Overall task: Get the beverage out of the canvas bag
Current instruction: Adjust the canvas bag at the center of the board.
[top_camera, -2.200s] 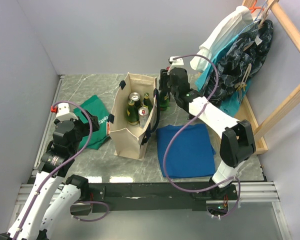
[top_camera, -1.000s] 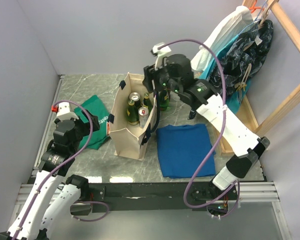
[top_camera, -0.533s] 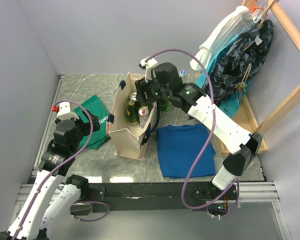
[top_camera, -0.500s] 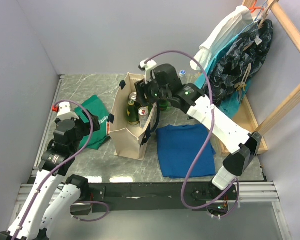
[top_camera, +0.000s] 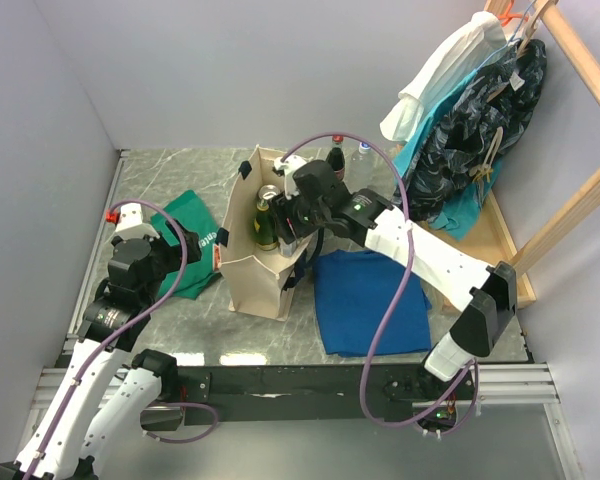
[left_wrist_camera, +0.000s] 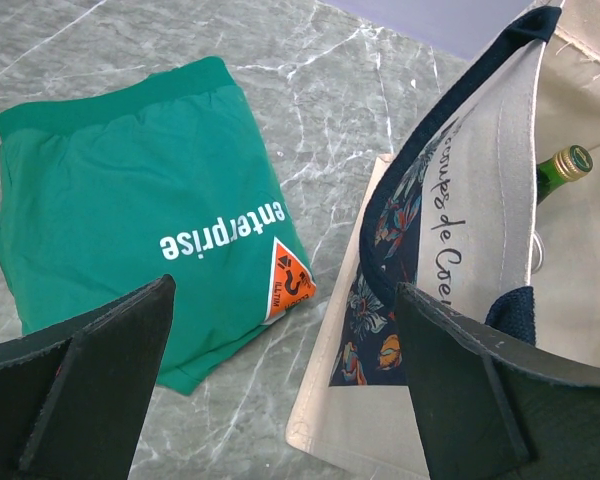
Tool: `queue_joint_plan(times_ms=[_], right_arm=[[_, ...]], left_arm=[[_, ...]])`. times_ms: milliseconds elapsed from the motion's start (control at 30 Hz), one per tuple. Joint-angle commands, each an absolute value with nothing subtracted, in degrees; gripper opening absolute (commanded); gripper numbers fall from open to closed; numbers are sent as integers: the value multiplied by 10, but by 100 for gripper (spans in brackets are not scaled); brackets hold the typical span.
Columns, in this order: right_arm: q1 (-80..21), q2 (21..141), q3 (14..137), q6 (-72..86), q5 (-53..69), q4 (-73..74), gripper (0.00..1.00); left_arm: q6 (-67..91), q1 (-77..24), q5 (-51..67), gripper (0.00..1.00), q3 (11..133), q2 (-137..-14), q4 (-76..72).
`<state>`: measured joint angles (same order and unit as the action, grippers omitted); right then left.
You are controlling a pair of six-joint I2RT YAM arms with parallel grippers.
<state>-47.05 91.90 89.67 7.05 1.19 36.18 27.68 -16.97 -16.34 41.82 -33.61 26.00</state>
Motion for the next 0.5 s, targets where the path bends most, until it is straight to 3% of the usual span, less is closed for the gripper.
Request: queue_joint_plan(times_ms=[0,467], right_arm=[[-489,889,904,82,-53,378,65],[-533,907,890,84,-122,404,66]], left_arm=[[267,-171,-156,96,440,-337,244],[271,-171,-160,96,438,-338,247]])
